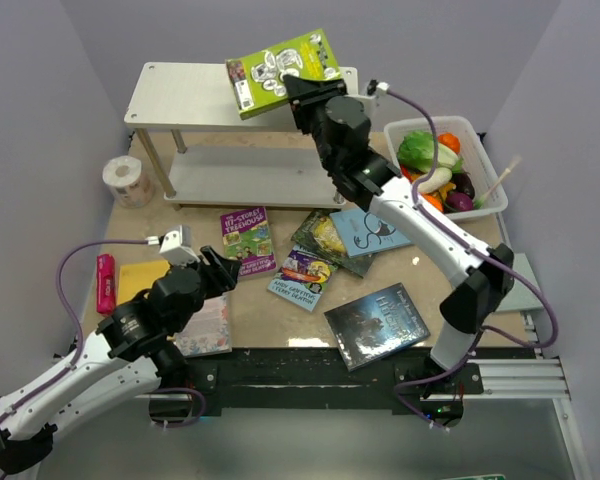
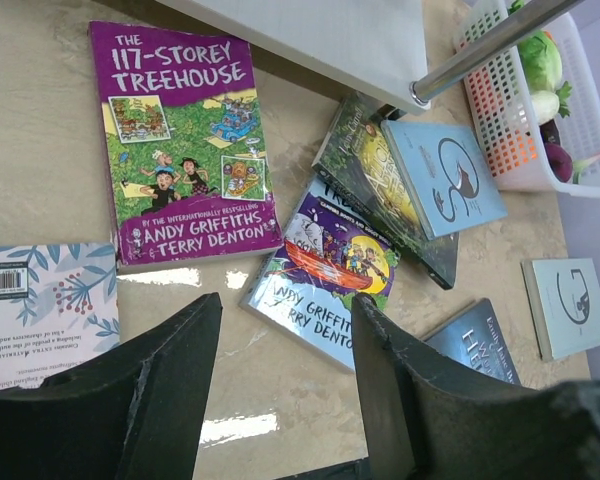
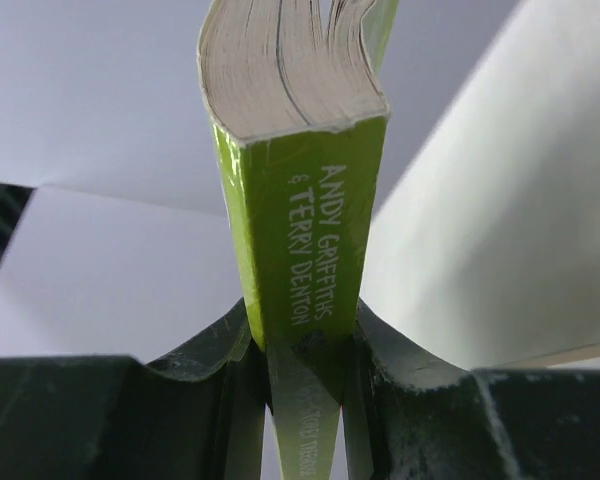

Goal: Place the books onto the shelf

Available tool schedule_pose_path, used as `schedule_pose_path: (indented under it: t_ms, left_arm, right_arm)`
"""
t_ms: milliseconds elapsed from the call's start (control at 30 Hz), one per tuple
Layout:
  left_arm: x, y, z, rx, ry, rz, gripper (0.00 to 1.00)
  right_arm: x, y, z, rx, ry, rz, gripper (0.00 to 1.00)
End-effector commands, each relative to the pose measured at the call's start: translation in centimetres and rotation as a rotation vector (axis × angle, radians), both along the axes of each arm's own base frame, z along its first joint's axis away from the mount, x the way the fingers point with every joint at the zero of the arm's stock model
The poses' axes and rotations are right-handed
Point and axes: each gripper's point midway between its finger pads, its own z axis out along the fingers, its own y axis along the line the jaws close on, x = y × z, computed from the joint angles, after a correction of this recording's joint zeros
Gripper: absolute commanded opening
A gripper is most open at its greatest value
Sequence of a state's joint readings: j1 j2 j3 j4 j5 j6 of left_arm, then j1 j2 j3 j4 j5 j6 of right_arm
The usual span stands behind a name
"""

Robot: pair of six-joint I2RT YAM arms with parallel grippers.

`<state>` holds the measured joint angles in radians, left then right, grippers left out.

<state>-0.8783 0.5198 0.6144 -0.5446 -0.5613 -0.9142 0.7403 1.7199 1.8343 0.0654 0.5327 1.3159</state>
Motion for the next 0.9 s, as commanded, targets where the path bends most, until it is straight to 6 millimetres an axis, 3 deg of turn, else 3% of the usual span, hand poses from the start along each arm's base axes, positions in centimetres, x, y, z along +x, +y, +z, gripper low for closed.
schedule_pose_path:
  t_ms: [0, 267, 300, 333, 433, 533, 600, 867]
  left_arm:
    - [0.7, 0.1, 1.3, -0.015, -0.036, 0.03, 0.59]
    - [0.5, -0.3, 0.1, -0.029, -0.018, 0.017, 0.59]
    - [0.4, -0.3, 0.0, -0.032, -0.016, 0.015, 0.59]
    - [0.4, -0.4, -0.1, -0.032, -0.015, 0.01, 0.59]
    - [0.4, -0.6, -0.3, -0.032, -0.01, 0.002, 0.59]
    - [0.6, -0.7, -0.1, -0.029, -0.015, 0.006, 0.59]
    - [0.9, -0.7, 0.5, -0.027, -0.03, 0.01, 0.59]
    - [3.5, -2.8, 8.0, -0.038, -0.172, 0.003, 0.59]
  right_arm:
    - [0.4, -0.4, 3.3, 0.248, -0.021, -0.027, 0.0]
    - [1.5, 1.4, 0.3, 0.187, 0.055, -0.008, 0.03]
    - [1.4, 1.7, -0.4, 0.168, 0.065, 0.002, 0.15]
    - [1.5, 1.8, -0.7, 0.155, 0.066, 0.008, 0.35]
    - [1.0, 2.5, -1.7, 0.086, 0.079, 0.046, 0.67]
    - [0.6, 2.7, -2.8, 0.014, 0.1, 0.065, 0.78]
    - [0.3, 2.9, -3.6, -0.037, 0.115, 0.082, 0.82]
    - [-1.7, 1.0, -5.8, -0.312, 0.176, 0.093, 0.96]
